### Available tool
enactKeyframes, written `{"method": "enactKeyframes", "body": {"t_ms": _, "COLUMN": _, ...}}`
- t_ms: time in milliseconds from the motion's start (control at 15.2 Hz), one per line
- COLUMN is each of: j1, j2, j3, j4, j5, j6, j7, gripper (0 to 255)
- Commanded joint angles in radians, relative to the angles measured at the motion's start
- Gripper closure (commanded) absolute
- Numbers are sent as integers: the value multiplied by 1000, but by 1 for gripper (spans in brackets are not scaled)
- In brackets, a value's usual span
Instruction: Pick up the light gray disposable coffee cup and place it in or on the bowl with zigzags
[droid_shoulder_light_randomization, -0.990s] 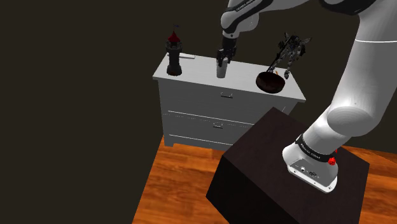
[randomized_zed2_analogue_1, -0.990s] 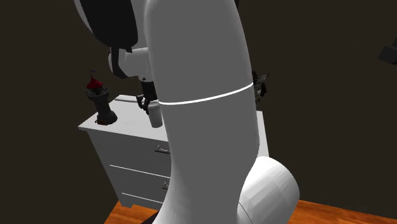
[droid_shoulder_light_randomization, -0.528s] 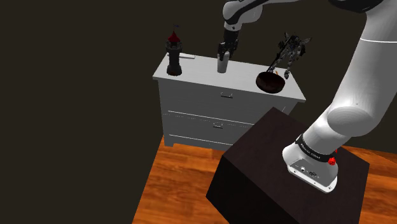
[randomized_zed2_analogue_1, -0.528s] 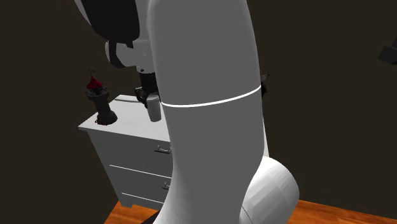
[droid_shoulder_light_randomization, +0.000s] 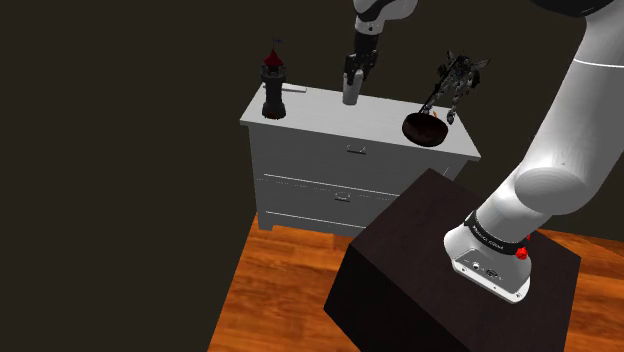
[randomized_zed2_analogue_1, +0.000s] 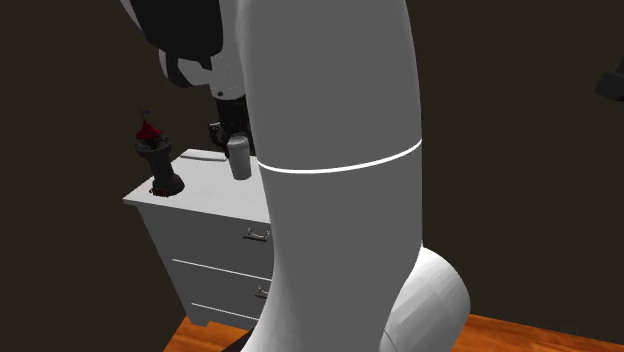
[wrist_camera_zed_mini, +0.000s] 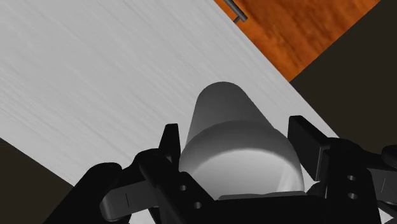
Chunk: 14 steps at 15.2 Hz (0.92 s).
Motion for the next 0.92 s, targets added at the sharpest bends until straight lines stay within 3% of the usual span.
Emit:
{"method": "enactKeyframes", "body": {"t_ms": 0, "j1": 0, "j2": -10, "j3": -1, "j4": 18, "j5": -3, "j6": -27, "j7": 2, "gripper": 255}}
{"method": "enactKeyframes", "body": {"t_ms": 396, "j1": 1, "j2": -31, "j3": -3, "j4": 63, "j5": -8, "j6": -93, "j7": 5, "gripper": 255}}
{"method": "enactKeyframes", "body": {"t_ms": 858, "j1": -51, "j2": -220, "j3": -54, "j4": -160, "j5": -48, "j6": -55, "j7": -89, "gripper": 255}}
